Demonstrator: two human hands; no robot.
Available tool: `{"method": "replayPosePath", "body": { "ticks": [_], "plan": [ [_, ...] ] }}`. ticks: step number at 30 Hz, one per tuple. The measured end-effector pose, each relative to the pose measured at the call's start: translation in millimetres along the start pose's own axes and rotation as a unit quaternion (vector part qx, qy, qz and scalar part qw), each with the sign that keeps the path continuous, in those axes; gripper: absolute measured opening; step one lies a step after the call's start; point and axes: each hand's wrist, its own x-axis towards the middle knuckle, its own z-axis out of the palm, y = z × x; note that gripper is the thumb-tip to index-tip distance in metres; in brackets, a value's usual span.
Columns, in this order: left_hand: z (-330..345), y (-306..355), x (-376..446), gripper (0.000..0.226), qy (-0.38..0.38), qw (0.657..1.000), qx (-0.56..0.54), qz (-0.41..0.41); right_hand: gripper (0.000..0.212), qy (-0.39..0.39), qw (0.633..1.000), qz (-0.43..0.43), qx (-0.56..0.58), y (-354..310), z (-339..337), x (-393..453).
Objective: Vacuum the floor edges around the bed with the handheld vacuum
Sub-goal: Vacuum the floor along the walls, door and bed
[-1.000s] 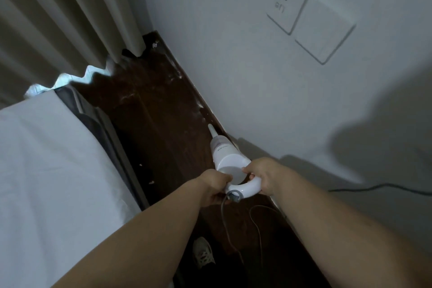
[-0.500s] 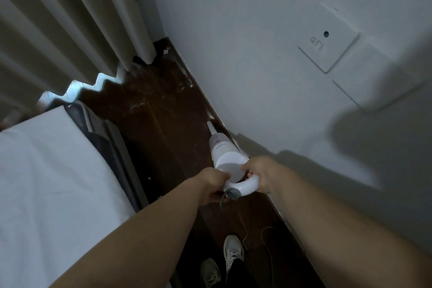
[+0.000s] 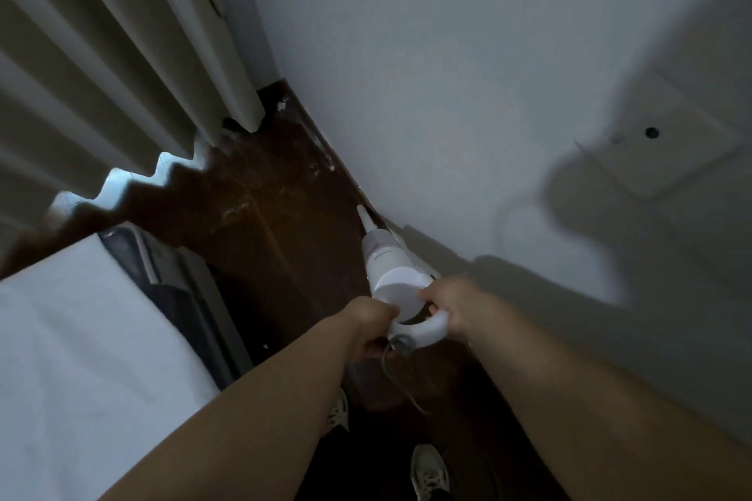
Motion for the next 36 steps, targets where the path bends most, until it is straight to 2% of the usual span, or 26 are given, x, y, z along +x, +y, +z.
{"method": "replayPosePath", "body": {
  "ticks": [2,8,14,19,23,29,32,36],
  "plan": [
    [-24.9,12.9,6.7,0.028,-0.004,1.000,0.009,-0.008,0.032,0.002,1.000,0.002,0.001,-17.4,18.8,2.3],
    [-78.6,44.5,23.7,0.035,-0.012,1.000,0.023,0.015,0.036,-0.001,0.999,-0.020,0.035,-57.4,63.2,6.5],
    [-98.5,47.5,28.5,0.040,-0.042,0.999,0.033,0.000,0.036,-0.010,0.998,-0.010,0.063,-62.2,73.8,6.6],
    [-74.9,38.4,12.0,0.039,-0.082,0.995,0.047,-0.015,0.032,0.009,0.999,0.008,0.048,-43.0,50.3,-2.9],
    [-44.4,23.2,-7.8,0.042,-0.108,0.993,0.045,-0.006,0.003,0.018,0.999,0.008,0.038,-20.3,21.4,-23.3],
    [-10.0,2.9,-33.8,0.039,-0.125,0.991,0.046,0.016,0.013,0.030,0.999,0.003,0.012,16.5,-8.5,-27.1],
    [8.2,-15.1,-42.6,0.037,-0.121,0.992,0.041,0.024,0.009,0.025,1.000,0.007,-0.001,37.2,-21.5,-31.2],
    [40.5,-42.7,-56.7,0.037,-0.121,0.991,0.046,0.022,0.016,0.027,0.999,0.009,0.017,74.3,-45.2,-37.0]
  ]
}}
